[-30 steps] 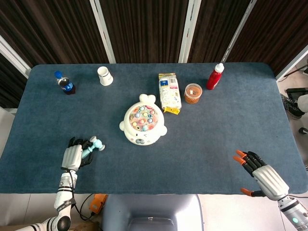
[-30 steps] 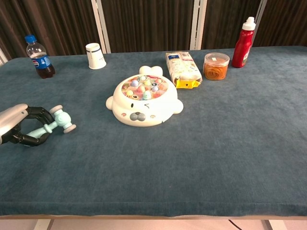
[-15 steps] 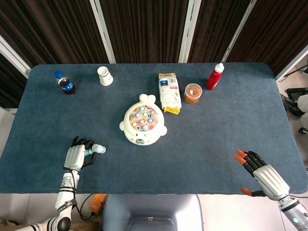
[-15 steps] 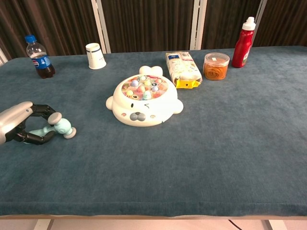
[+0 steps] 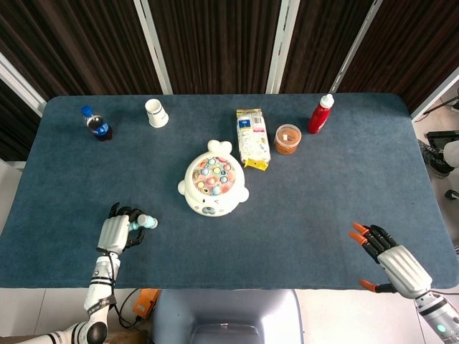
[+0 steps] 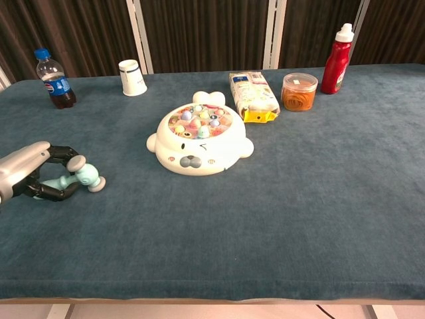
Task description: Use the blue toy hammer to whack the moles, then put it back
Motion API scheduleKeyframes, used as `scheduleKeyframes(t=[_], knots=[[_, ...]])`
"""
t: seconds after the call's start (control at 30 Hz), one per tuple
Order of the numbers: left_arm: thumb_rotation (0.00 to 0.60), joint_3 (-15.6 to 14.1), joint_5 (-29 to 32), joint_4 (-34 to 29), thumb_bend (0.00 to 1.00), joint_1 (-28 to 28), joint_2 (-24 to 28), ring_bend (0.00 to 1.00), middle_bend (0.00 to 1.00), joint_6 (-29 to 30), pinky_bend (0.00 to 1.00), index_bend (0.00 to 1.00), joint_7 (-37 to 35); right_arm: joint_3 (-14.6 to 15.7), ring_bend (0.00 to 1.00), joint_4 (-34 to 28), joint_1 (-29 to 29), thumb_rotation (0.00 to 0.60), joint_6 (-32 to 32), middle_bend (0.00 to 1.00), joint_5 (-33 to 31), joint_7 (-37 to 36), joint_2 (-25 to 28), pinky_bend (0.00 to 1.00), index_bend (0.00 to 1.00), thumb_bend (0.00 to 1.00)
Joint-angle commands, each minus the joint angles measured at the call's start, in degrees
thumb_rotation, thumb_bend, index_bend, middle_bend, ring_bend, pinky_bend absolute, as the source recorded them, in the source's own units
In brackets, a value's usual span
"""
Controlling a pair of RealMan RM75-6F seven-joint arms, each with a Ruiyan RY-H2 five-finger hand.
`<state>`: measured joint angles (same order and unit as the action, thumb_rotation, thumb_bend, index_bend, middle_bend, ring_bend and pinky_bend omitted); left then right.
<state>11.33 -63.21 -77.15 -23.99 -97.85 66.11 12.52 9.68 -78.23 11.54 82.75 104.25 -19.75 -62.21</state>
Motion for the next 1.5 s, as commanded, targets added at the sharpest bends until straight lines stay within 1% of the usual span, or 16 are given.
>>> scheduleKeyframes(t=[0.03, 0.23, 0.47, 0.7, 0.83, 0.9, 1.0, 1.03, 1.1, 1.17, 1.2, 1.3, 1.37, 1.4, 1.5], knots=[[0.6, 0.0, 0.3, 0.1, 0.41, -0.1, -0.1, 0.2, 0.42, -0.2, 0.0, 0.39, 0.5, 0.0, 0.0, 0.0, 0.0, 0.6, -0.1, 0.0, 0.0, 0.0, 0.0, 0.03, 0.0, 0.09], [0.6, 0.2, 0.8, 0.4, 0.41, -0.5, -0.4, 0.2, 0.42, -0.1, 0.0, 0.41, 1.3, 0.0, 0.0, 0.0, 0.1, 0.6, -0.1, 0.0, 0.0, -0.1, 0.0, 0.03, 0.0, 0.09], [0.6, 0.4, 1.4, 1.2, 0.45, -0.8, -0.9, 0.24, 0.49, 0.0, 0.0, 0.48, 2.4, 0.0, 0.0, 0.1, 0.0, 0.6, 0.0, 0.0, -0.1, -0.2, 0.0, 0.03, 0.0, 0.09], [0.6, 0.5, 1.6, 1.5, 0.54, -0.9, -1.2, 0.28, 0.54, 0.5, 0.0, 0.52, 3.0, 0.0, 0.0, 0.1, 0.0, 0.6, 0.0, 0.0, 0.0, -0.2, 0.0, 0.03, 0.0, 0.09], [0.6, 0.4, 1.4, 2.1, 0.62, -0.9, -1.6, 0.35, 0.61, 0.9, 0.05, 0.58, 3.3, 0.0, 0.0, 0.1, 0.0, 0.6, 0.2, 0.0, 0.0, -0.2, 0.1, 0.03, 0.0, 0.09], [0.6, 0.4, 0.8, 2.8, 0.68, -0.9, -2.1, 0.4, 0.67, 2.0, 0.09, 0.62, 3.5, 0.0, 0.0, 0.1, -0.1, 0.6, 0.2, 0.0, -0.1, -0.3, 0.1, 0.03, 0.0, 0.09], [0.6, 0.7, -0.2, 4.0, 0.79, -0.6, -3.2, 0.52, 0.78, 4.1, 0.21, 0.7, 3.3, 0.0, 0.0, 0.2, 0.0, 0.6, 0.2, 0.0, 0.0, -0.4, 0.1, 0.03, 0.0, 0.09], [0.6, 0.8, -0.5, 4.4, 0.81, -0.6, -3.5, 0.56, 0.82, 4.7, 0.26, 0.73, 3.2, 0.0, 0.0, 0.2, 0.0, 0.6, 0.2, 0.0, 0.0, -0.4, 0.1, 0.03, 0.0, 0.09], [0.6, 0.9, -1.5, 5.4, 0.84, -0.4, -4.1, 0.61, 0.87, 6.1, 0.3, 0.75, 2.9, 0.1, 0.0, 0.2, -0.1, 0.6, 0.2, 0.0, 0.0, -0.4, 0.1, 0.03, 0.0, 0.09], [0.6, 1.3, -1.9, 5.7, 0.84, -0.3, -4.4, 0.64, 0.89, 7.0, 0.33, 0.75, 2.3, 0.1, 0.0, 0.2, -0.1, 0.6, 0.3, 0.0, 0.0, -0.4, 0.1, 0.03, 0.0, 0.09], [0.6, 1.4, -2.0, 5.9, 0.84, -0.2, -4.5, 0.66, 0.9, 7.6, 0.39, 0.75, 2.3, 0.1, 0.0, 0.3, -0.1, 0.6, 0.3, 0.0, 0.0, -0.4, 0.1, 0.03, 0.0, 0.09], [0.6, 1.8, -2.6, 5.3, 0.84, 0.1, -4.2, 0.7, 0.91, 8.5, 0.66, 0.74, 1.8, 0.1, 0.0, 0.2, -0.1, 0.6, 0.3, 0.0, 0.1, -0.3, 0.1, 0.03, 0.0, 0.09], [0.6, 2.1, -2.8, 4.7, 0.84, 0.3, -3.8, 0.73, 0.91, 8.9, 0.79, 0.74, 1.4, 0.1, 0.0, 0.2, -0.1, 0.6, 0.2, 0.0, 0.1, -0.2, 0.0, 0.03, 0.0, 0.09], [0.6, 2.2, -3.0, 4.4, 0.84, 0.4, -3.6, 0.75, 0.91, 9.1, 0.82, 0.74, 1.0, 0.2, 0.0, 0.2, -0.1, 0.6, 0.1, 0.0, 0.2, -0.1, 0.0, 0.03, 0.0, 0.09], [0.6, 2.3, -3.4, 3.9, 0.85, 0.7, -3.3, 0.77, 0.92, 9.6, 0.86, 0.73, 0.2, 0.2, 0.0, 0.1, -0.1, 0.6, 0.1, 0.0, 0.2, 0.1, 0.1, 0.03, 0.0, 0.09]])
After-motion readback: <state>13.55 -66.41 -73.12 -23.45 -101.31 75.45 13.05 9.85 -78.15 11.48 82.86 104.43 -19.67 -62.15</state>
